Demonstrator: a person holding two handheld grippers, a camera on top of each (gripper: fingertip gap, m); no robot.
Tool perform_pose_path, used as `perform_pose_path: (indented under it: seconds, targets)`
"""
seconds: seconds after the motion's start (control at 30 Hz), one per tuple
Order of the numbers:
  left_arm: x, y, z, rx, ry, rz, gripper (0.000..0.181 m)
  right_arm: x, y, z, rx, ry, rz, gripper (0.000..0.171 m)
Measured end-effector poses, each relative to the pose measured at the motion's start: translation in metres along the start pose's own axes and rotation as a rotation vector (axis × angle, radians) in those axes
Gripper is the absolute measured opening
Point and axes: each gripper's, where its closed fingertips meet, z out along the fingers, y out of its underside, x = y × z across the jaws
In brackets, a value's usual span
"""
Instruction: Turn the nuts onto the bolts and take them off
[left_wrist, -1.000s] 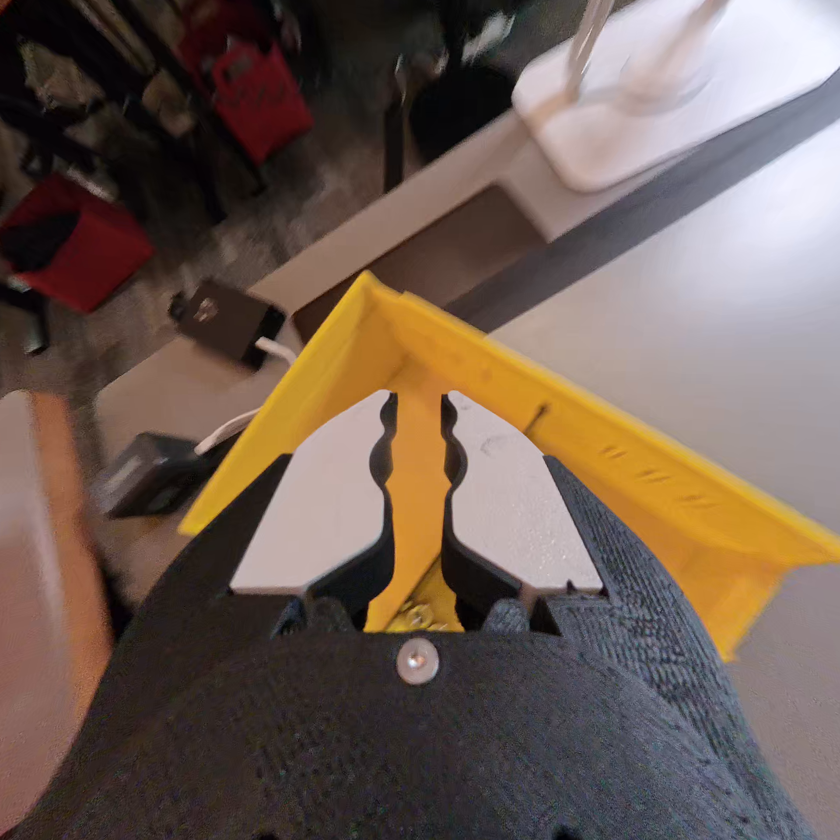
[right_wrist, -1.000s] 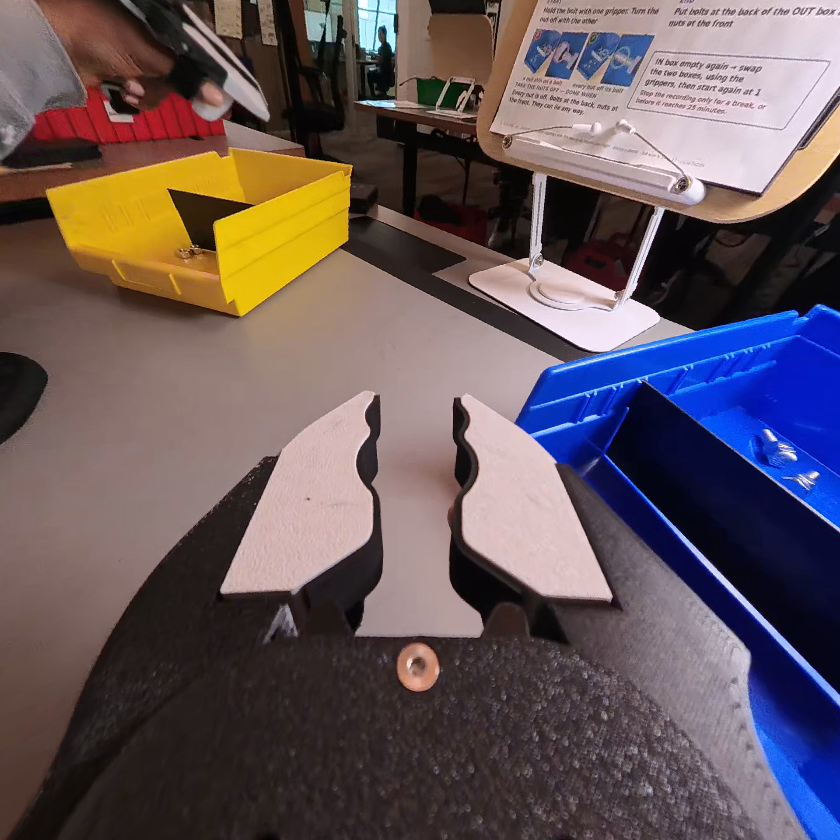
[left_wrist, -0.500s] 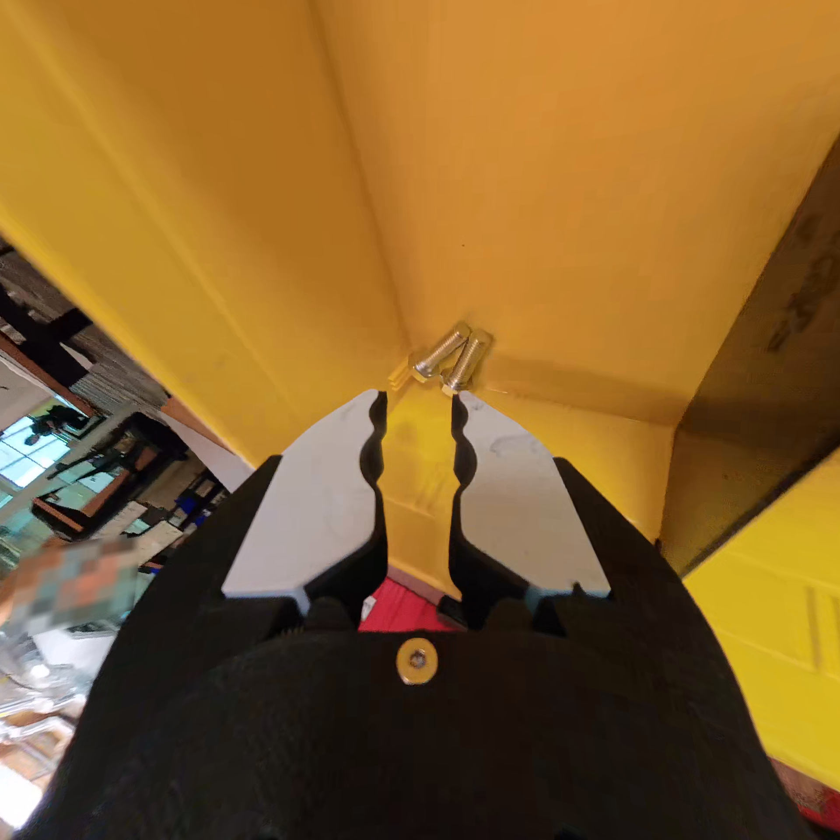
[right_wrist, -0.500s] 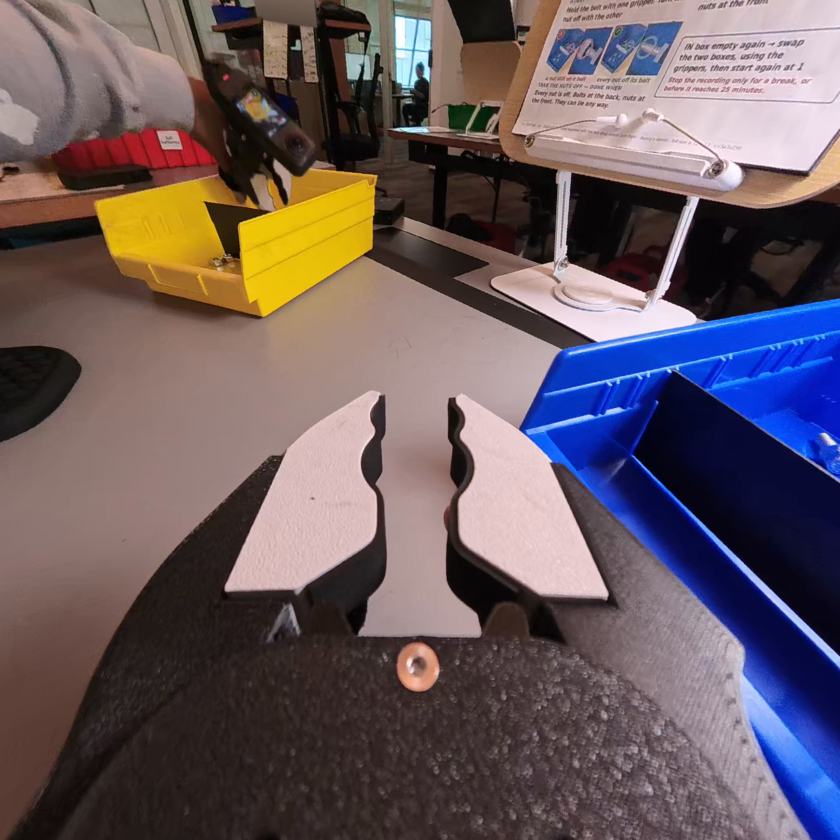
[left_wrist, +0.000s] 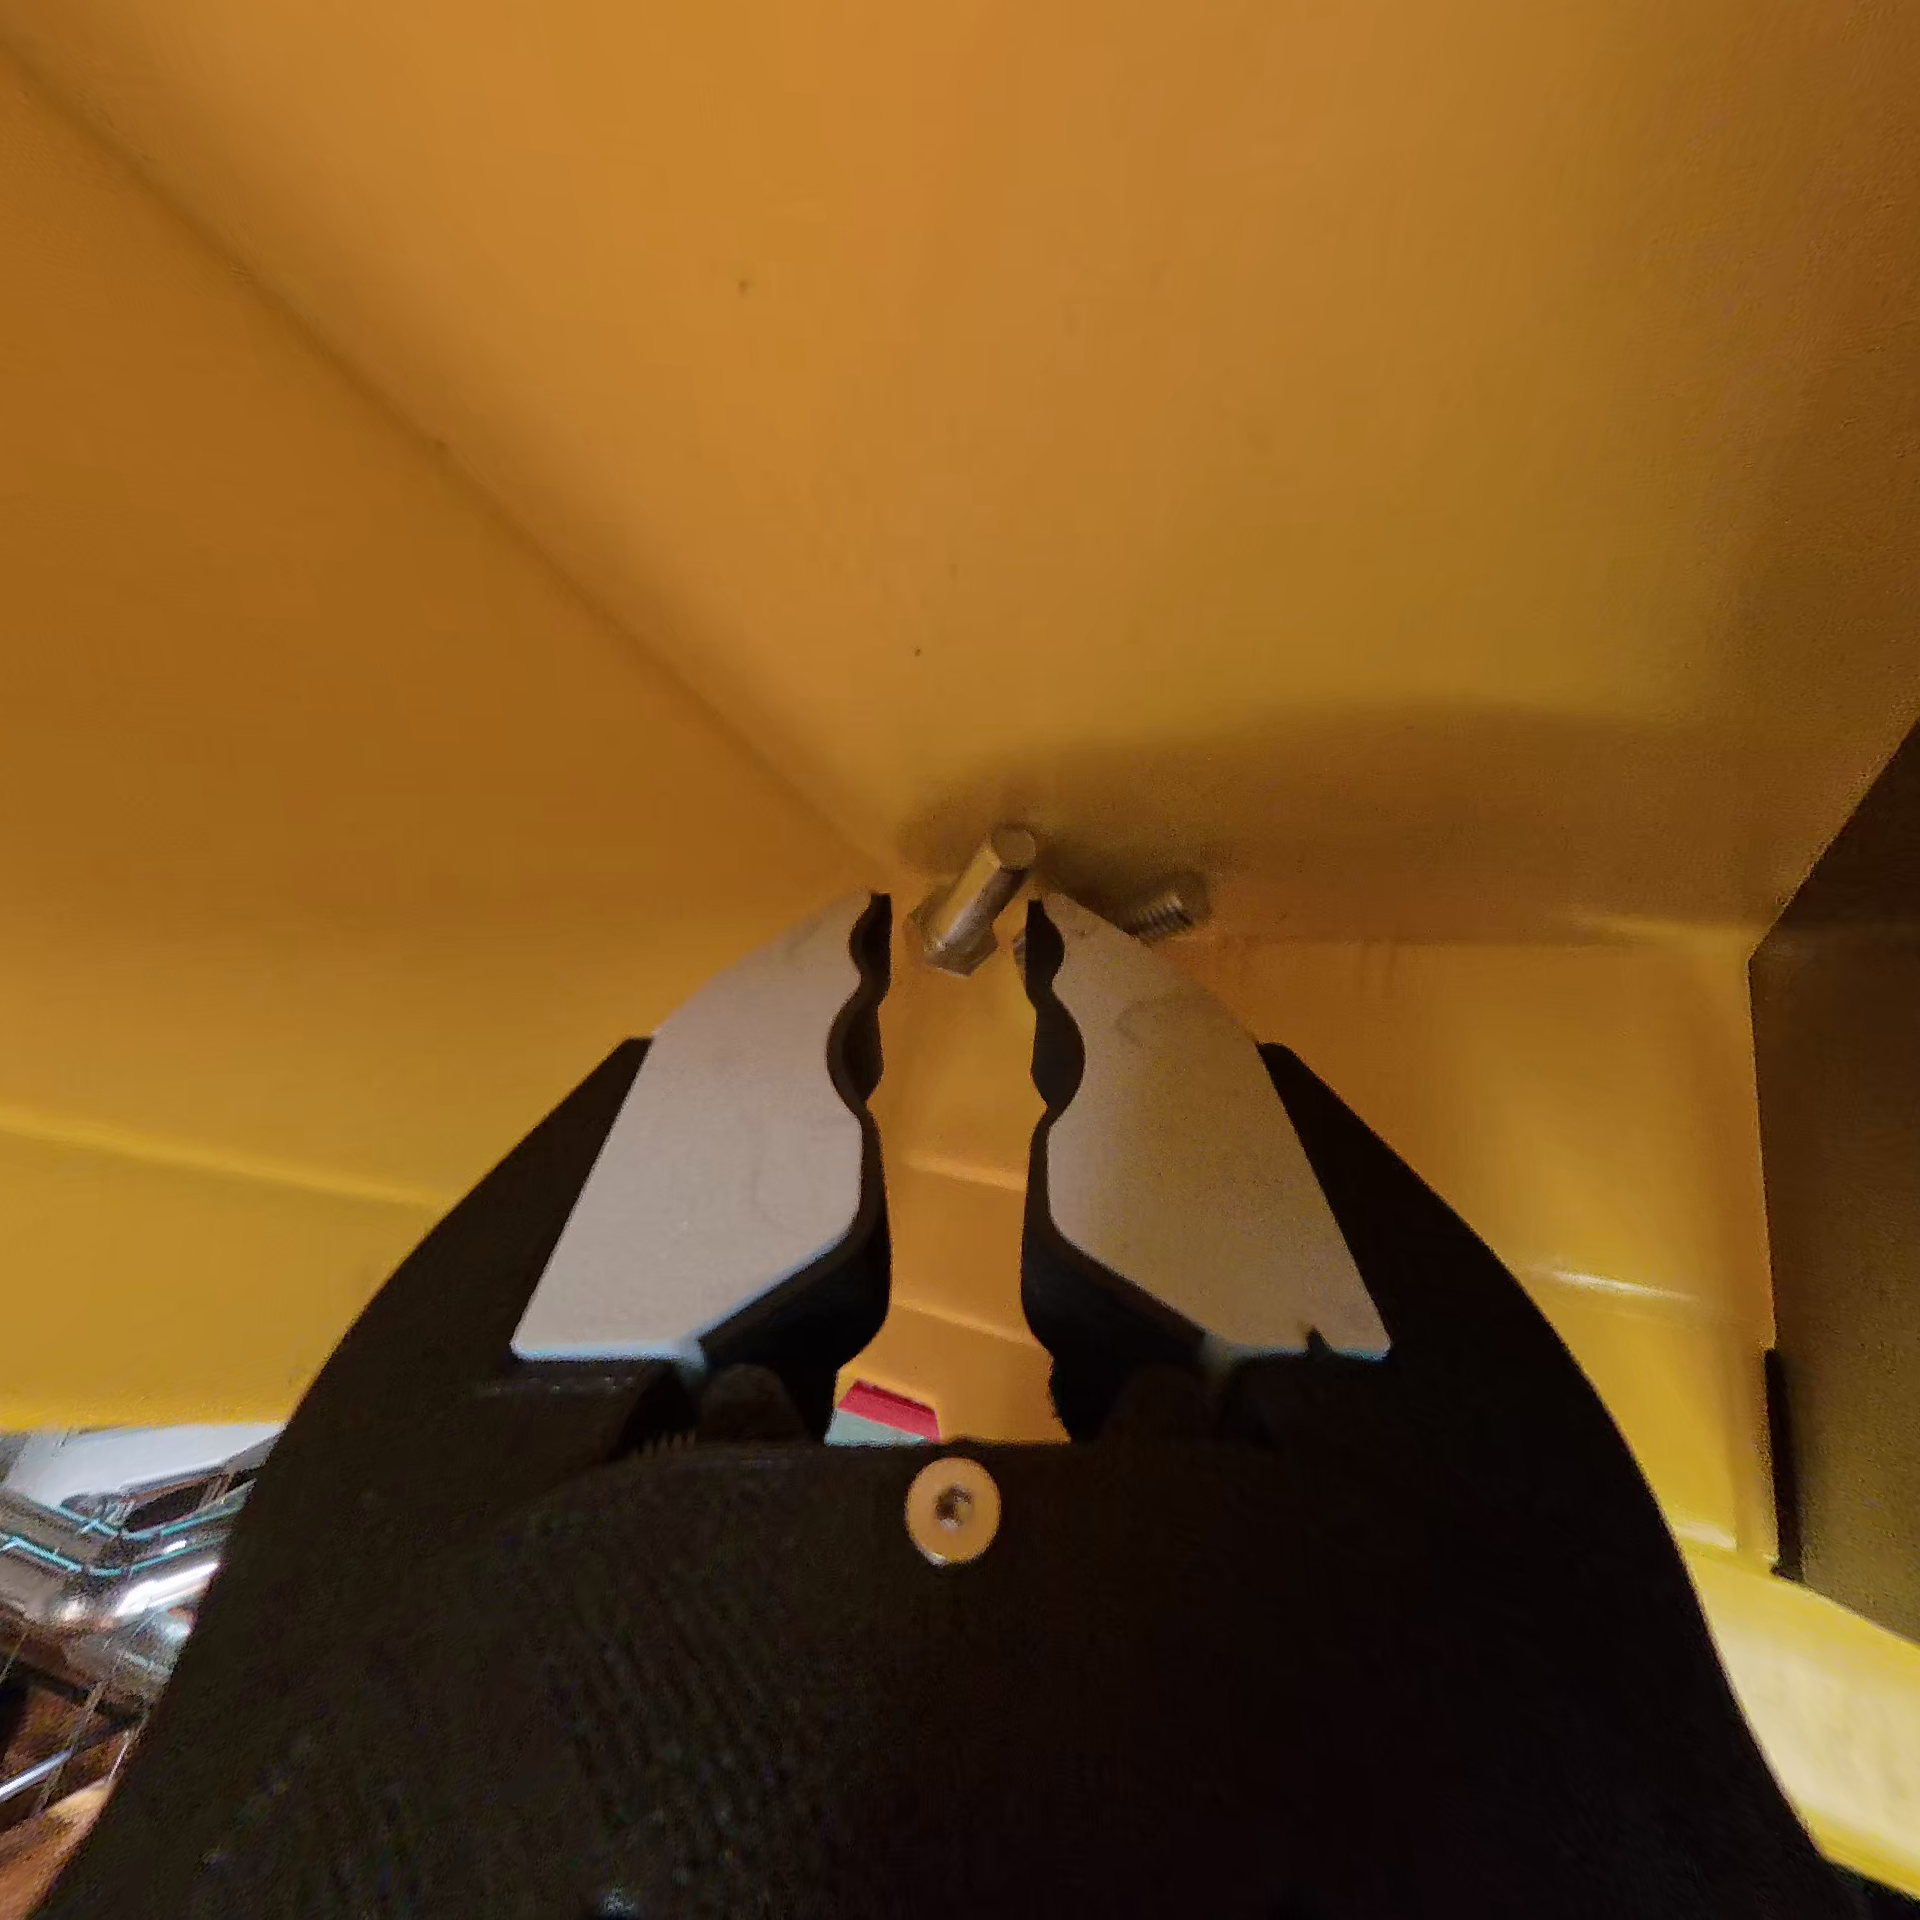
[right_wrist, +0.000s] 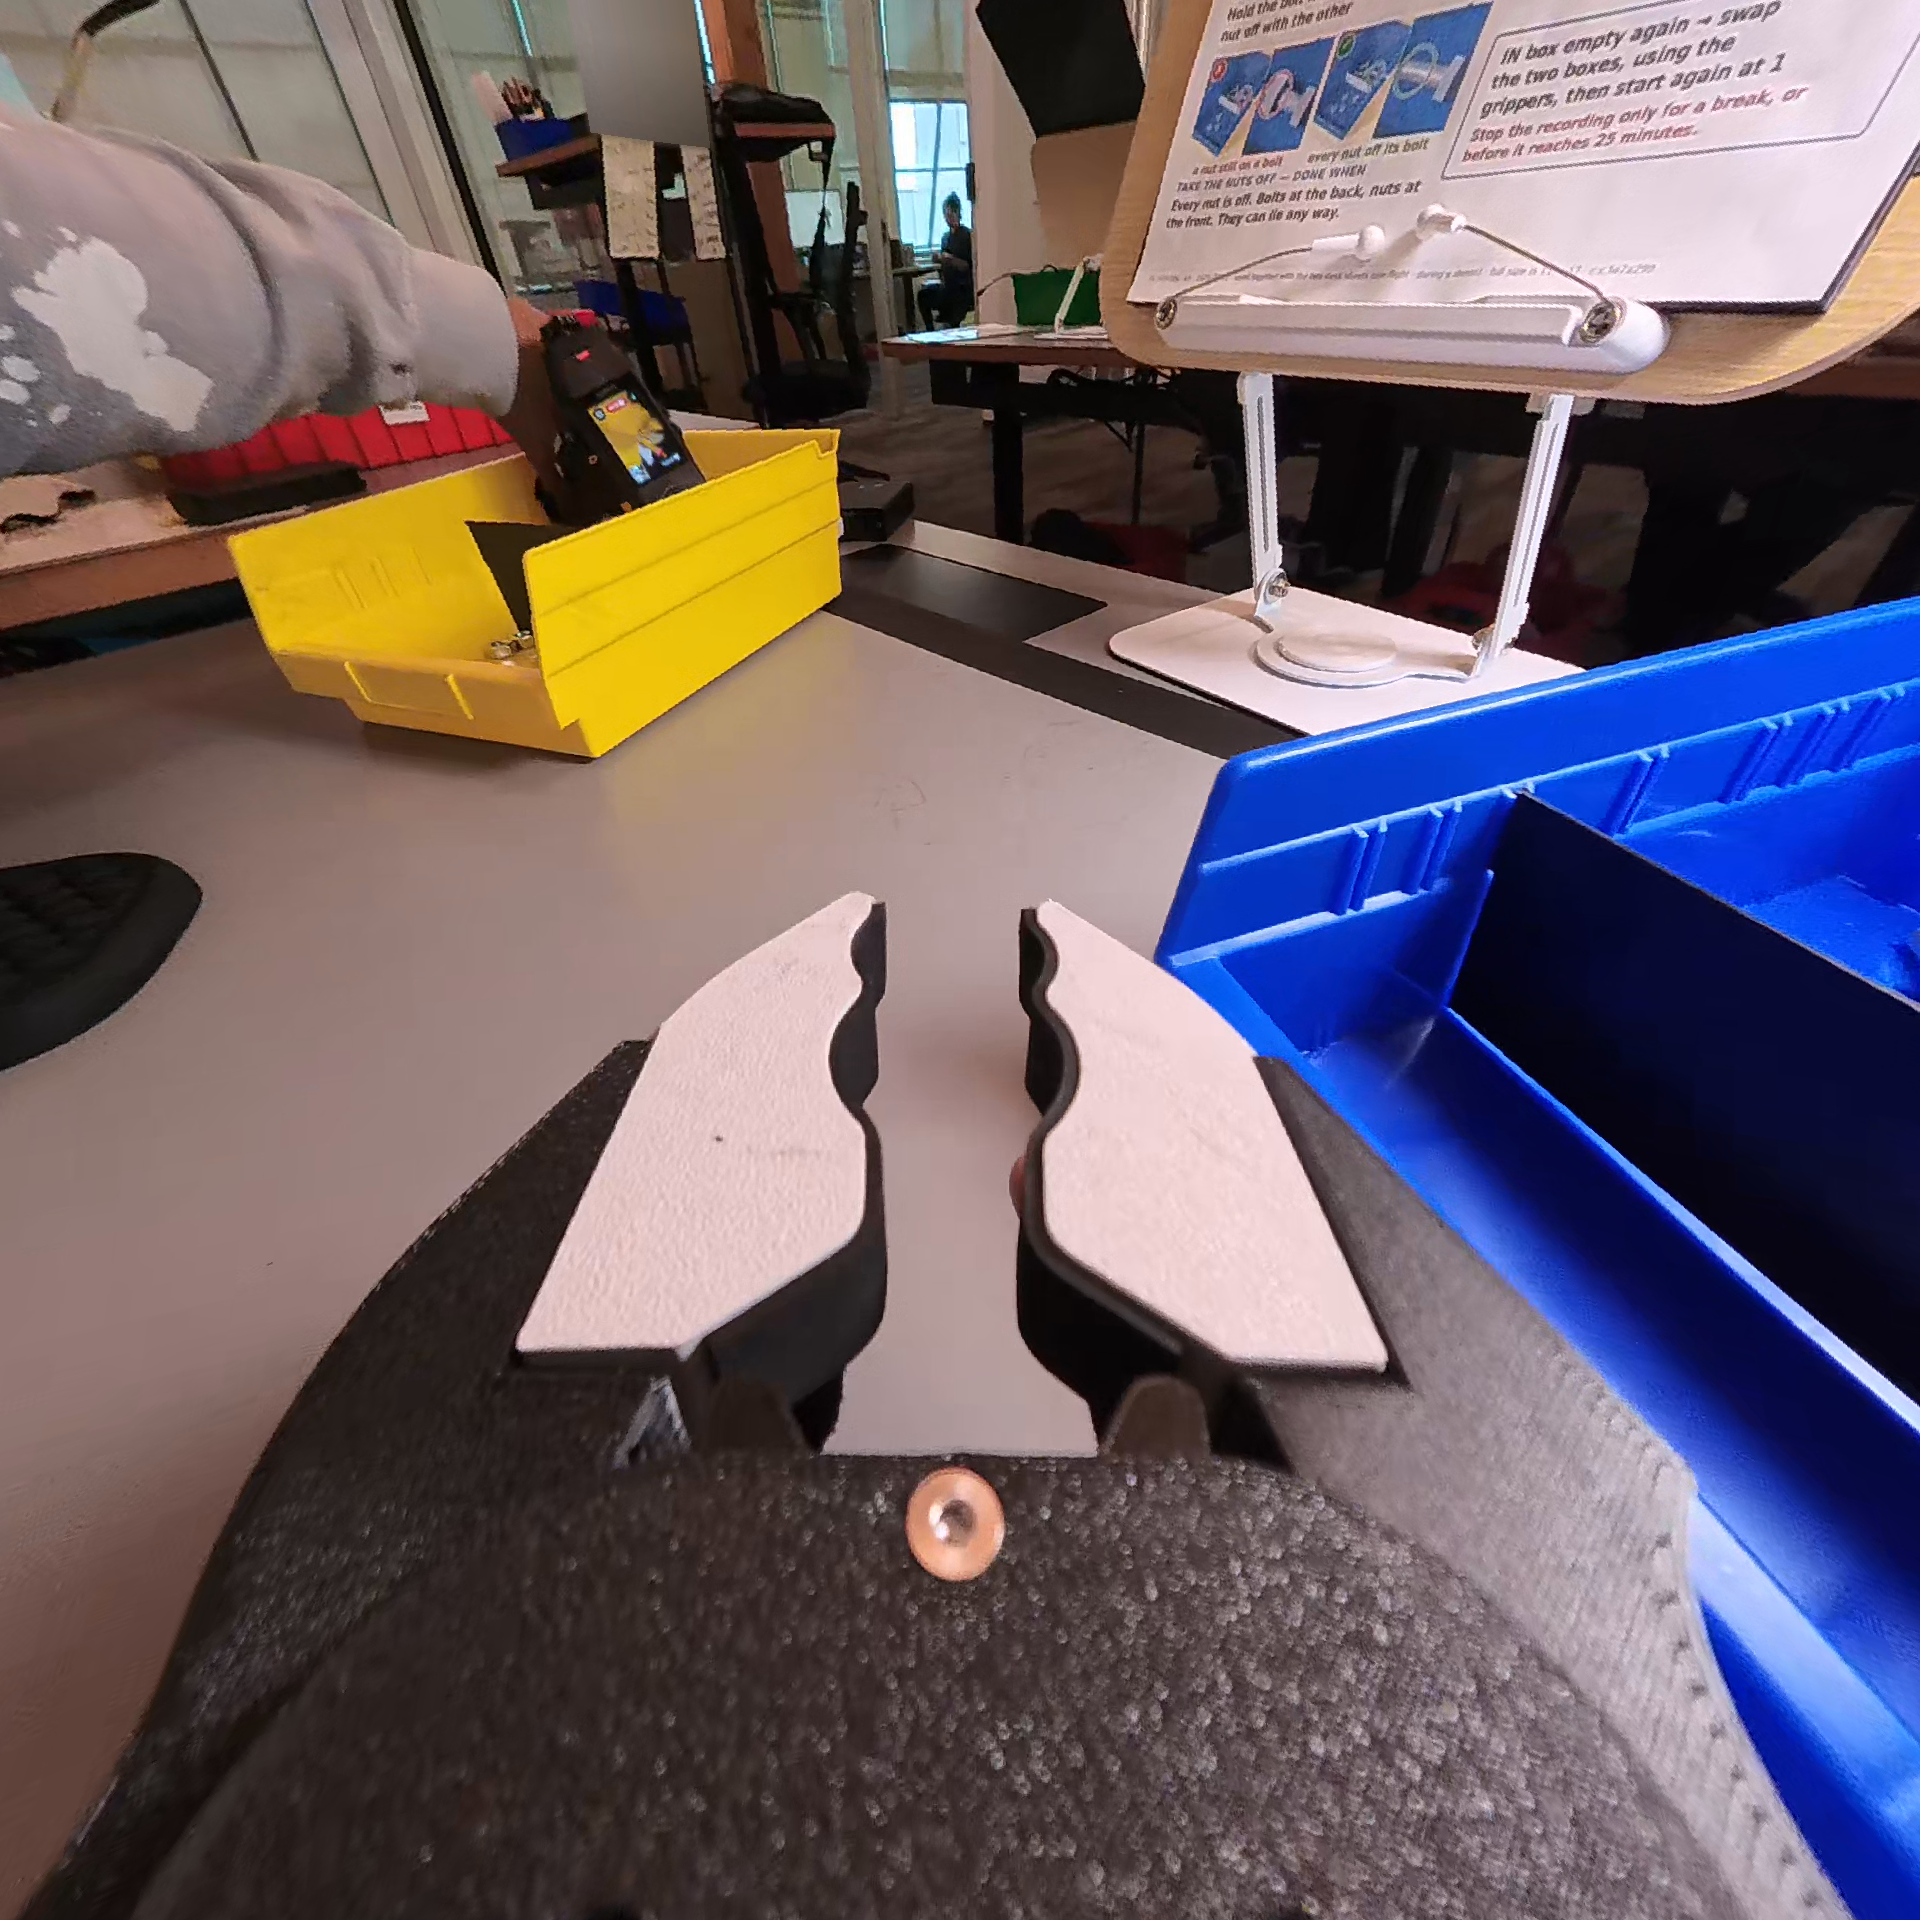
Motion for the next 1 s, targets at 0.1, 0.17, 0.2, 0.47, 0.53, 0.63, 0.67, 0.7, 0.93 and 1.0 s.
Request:
perform_pose_path:
  seconds: [0.1, 0.17, 0.2, 0.47, 0.53, 0.63, 0.67, 0.7, 0.93, 1.0]
  targets:
    - [0.003, -0.002, 0.005, -0.003, 0.012, 0.004, 0.014, 0.001, 0.001, 0.000, 0.000, -0.001, 0.007, 0.024]
    - [0.003, -0.002, 0.005, 0.015, 0.019, -0.018, 0.010, 0.001, 0.002, 0.001, -0.002, 0.001, 0.005, 0.024]
    - [0.003, -0.002, 0.004, 0.027, 0.017, -0.029, 0.010, 0.000, 0.002, 0.001, -0.004, 0.001, 0.003, 0.024]
    - [-0.001, -0.005, -0.002, 0.091, -0.058, -0.095, 0.010, -0.001, 0.001, 0.001, -0.004, 0.003, -0.003, 0.023]
    - [-0.004, -0.004, -0.008, 0.106, -0.089, -0.112, 0.010, -0.001, 0.001, 0.001, -0.001, 0.004, -0.005, 0.023]
    - [-0.011, 0.000, -0.024, 0.141, -0.141, -0.151, 0.010, -0.001, 0.000, 0.000, 0.002, 0.005, -0.008, 0.023]
    - [-0.014, 0.002, -0.032, 0.160, -0.162, -0.169, 0.011, -0.002, -0.001, 0.000, 0.004, 0.004, -0.009, 0.023]
    - [-0.016, 0.003, -0.039, 0.179, -0.182, -0.186, 0.011, -0.003, -0.002, 0.000, 0.007, 0.002, -0.012, 0.022]
    - [-0.019, 0.015, -0.094, 0.268, -0.312, -0.266, 0.010, -0.010, -0.010, -0.004, 0.031, -0.012, -0.041, 0.022]
    - [-0.016, 0.015, -0.109, 0.288, -0.341, -0.273, 0.010, -0.012, -0.014, -0.006, 0.047, -0.016, -0.045, 0.022]
